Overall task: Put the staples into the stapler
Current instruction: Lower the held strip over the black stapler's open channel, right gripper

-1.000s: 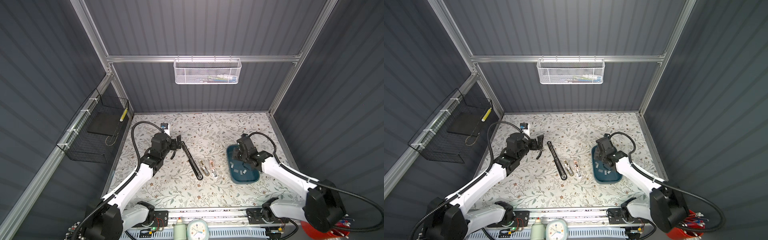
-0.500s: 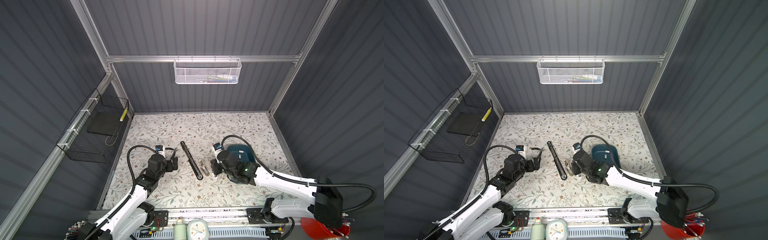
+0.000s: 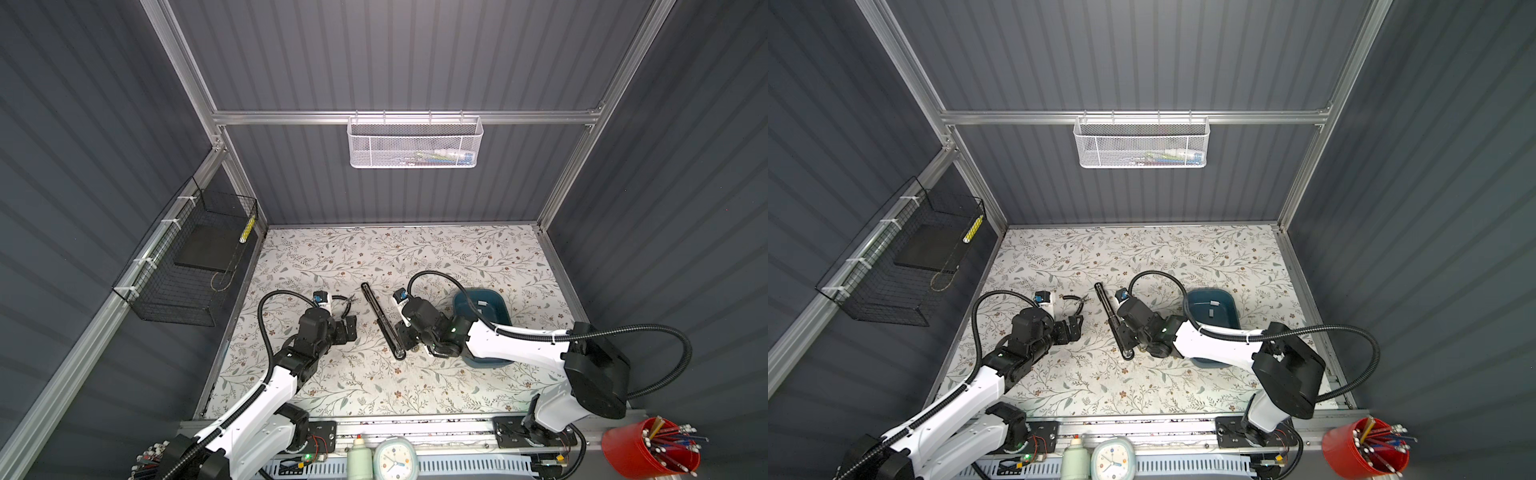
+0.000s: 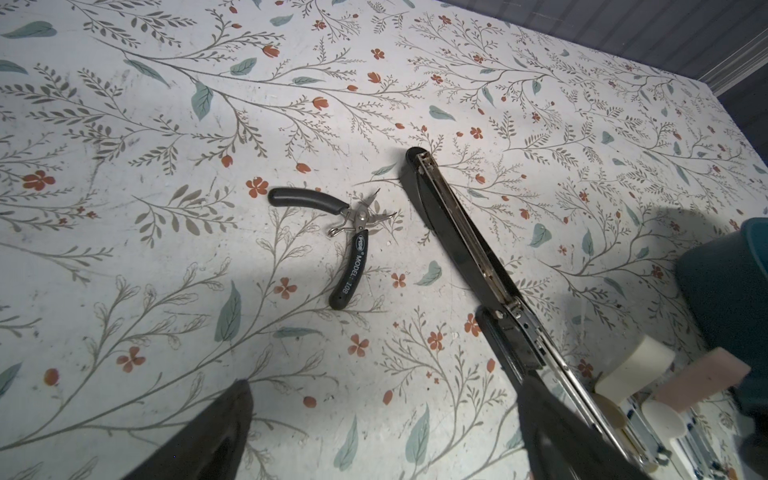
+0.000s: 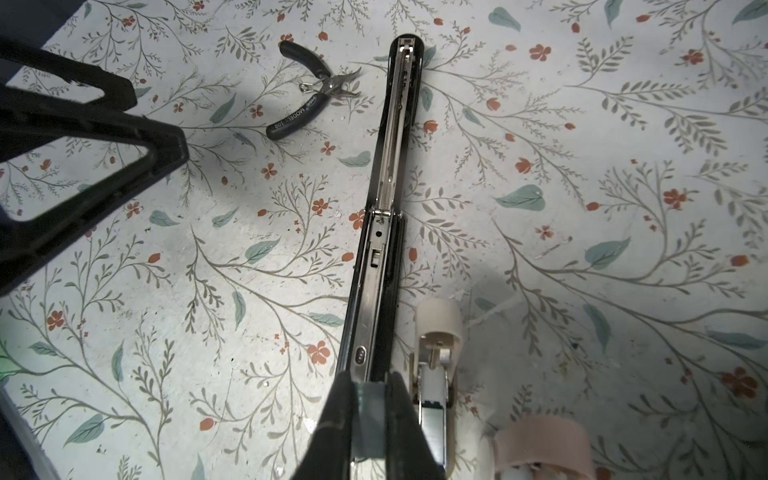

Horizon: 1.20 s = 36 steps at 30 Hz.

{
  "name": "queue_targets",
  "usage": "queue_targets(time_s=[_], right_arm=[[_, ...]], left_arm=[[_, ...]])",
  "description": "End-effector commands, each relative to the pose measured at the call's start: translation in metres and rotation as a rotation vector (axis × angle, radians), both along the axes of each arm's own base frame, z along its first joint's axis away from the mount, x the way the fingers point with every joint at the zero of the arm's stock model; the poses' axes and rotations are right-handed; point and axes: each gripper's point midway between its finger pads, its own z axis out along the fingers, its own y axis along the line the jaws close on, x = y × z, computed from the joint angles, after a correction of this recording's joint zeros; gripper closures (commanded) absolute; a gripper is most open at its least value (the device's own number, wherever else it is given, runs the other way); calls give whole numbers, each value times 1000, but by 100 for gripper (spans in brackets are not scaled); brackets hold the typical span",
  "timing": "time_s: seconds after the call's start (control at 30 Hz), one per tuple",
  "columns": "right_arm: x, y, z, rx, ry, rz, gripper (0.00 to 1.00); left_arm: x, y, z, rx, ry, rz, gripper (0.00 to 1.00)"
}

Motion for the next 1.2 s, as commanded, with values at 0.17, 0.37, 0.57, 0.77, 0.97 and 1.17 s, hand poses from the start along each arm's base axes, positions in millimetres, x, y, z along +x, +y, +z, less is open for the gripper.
queue_targets(time_s=[0.17, 0.37, 0.57, 0.77, 0.97, 1.17], right_arm=[[-1, 18, -7, -6, 13, 17, 93], [1, 17, -21, -46, 16, -4, 94], [4, 16, -26, -65, 14, -12, 94], [4, 18, -29, -68, 23, -8, 94], [3, 19, -32, -71, 36, -8, 94], [2, 21, -34, -74, 46, -4, 94]], left_arm=[[6, -1, 10, -15, -26, 8, 1], [10, -2, 7, 0, -9, 8, 1], [9, -2, 8, -3, -17, 6, 1], [8, -1, 11, -8, -31, 9, 0], [7, 0, 11, -9, -33, 9, 1], [7, -1, 12, -10, -35, 8, 1]])
